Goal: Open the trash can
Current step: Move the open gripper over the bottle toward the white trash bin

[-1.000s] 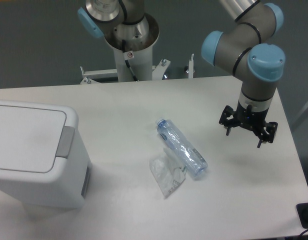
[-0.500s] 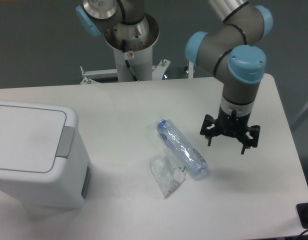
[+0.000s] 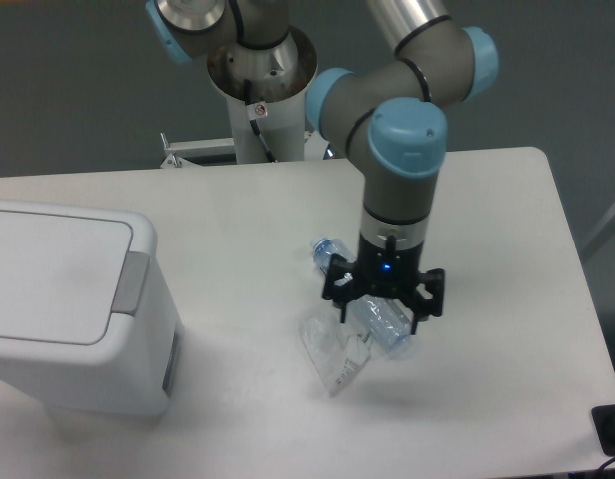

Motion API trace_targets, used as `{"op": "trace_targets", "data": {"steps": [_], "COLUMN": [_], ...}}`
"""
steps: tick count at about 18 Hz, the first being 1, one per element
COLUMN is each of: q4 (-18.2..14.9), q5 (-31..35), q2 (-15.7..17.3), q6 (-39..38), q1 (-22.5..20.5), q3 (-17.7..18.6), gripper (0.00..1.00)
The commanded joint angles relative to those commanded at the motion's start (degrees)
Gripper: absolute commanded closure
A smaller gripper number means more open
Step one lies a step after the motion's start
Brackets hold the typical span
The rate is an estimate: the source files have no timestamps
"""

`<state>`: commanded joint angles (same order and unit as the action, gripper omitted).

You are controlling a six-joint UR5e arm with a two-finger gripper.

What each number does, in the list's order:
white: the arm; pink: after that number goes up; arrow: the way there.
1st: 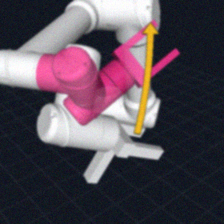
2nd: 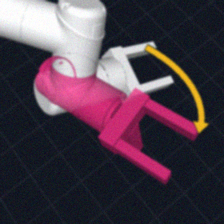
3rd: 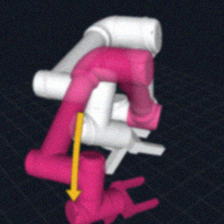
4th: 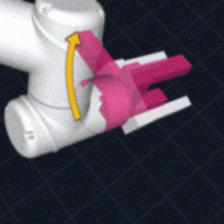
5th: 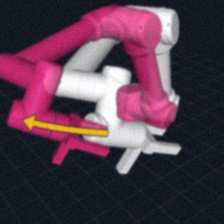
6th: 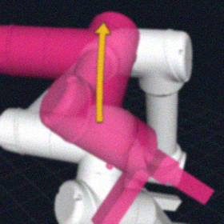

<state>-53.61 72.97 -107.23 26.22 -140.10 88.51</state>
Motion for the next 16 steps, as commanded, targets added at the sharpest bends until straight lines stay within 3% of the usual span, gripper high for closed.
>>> {"op": "trace_targets", "data": {"steps": [5,9,16], "q4": [-0.18,-0.18,-0.35], "q5": [-5.89,-10.2,-10.65], "q2": [1.14,4.21,5.62], "q6": [-9.42,-10.93,-11.37], "q1": [4.13,5.98,10.02], "q3": [-3.7,-3.09,-0.37], "gripper": [0.0,0.0,0.0]}}
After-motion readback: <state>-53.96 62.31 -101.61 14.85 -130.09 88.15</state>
